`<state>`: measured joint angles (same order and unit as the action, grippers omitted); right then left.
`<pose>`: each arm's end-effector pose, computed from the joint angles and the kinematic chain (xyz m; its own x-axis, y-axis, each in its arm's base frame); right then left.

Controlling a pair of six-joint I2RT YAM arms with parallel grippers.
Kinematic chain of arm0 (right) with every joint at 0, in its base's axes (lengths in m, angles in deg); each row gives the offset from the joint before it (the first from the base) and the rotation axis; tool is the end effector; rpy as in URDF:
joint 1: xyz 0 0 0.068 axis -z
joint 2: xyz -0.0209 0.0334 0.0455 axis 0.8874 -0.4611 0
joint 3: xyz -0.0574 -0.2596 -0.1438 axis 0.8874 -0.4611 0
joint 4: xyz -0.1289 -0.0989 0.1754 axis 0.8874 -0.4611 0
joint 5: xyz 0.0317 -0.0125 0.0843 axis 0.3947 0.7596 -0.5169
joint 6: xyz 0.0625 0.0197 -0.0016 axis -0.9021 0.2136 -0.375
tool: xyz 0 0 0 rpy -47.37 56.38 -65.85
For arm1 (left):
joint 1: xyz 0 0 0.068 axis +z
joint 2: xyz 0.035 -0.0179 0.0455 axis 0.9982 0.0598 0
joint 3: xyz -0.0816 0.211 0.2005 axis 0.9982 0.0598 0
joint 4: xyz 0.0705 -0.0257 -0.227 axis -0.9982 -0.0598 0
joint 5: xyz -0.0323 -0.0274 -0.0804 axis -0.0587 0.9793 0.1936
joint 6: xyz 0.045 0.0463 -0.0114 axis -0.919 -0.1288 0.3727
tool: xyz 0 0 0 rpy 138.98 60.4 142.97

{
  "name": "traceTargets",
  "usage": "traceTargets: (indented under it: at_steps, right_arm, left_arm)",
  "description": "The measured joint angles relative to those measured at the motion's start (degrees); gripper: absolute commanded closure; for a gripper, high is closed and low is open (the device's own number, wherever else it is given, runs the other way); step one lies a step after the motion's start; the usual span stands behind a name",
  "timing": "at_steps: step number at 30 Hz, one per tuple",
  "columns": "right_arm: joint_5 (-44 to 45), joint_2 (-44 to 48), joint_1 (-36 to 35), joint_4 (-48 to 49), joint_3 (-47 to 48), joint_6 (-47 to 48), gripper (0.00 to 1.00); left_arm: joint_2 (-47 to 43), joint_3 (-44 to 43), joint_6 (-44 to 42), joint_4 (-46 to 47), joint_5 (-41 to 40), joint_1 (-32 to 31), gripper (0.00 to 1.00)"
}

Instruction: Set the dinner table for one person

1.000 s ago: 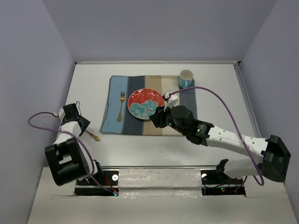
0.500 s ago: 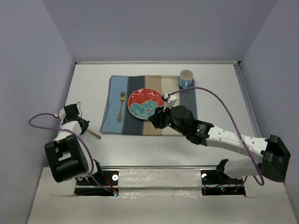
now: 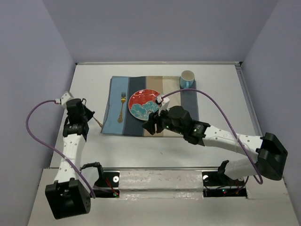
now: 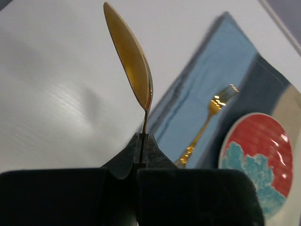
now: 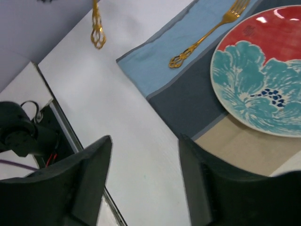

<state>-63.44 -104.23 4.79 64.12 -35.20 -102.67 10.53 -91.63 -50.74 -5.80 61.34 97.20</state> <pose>0.1552 0.2451 0.3249 -0.4356 -0.0345 -0.8995 -0.7345 0.5913 0.3331 0.1821 0.0399 0.2898 -0.2240 -0.5607 -0.7971 -0.4611 0.7815 -0.4202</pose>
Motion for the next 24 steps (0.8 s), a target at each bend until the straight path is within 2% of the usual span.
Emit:
traceTargets:
  at_steps: [4, 6, 9, 13, 15, 24]
  right_arm:
    - [-4.5, -3.6, -0.2, -0.2, 1.9, 2.1, 0.19]
    - [-5.3, -4.8, -0.7, -0.3, 2.8, 3.1, 0.18]
    - [-5.2, -5.7, -2.1, -0.5, 4.0, 4.6, 0.18]
    - [-2.4, -6.4, -2.7, -1.2, 5.4, 6.8, 0.2]
    - [0.3, -7.3, -2.8, -2.1, 6.9, 8.1, 0.25]
    - [12.0, -14.1, -4.6, -4.0, 10.3, 8.5, 0.34]
  left_arm:
    - [0.5, -6.8, -1.0, -1.3, -1.9, -12.4, 1.0]
    - [2.4, -9.3, -0.7, -0.9, -1.8, -18.7, 1.0]
    - [5.1, -10.1, 0.3, -0.2, -0.9, -24.3, 1.0]
    - [7.8, -9.9, 2.8, 0.1, 0.2, -29.6, 1.0]
    - [8.0, -9.1, 4.7, 1.4, 0.9, -33.0, 1.0]
    - [8.3, -7.2, 11.8, 7.3, 1.0, -40.2, 1.0]
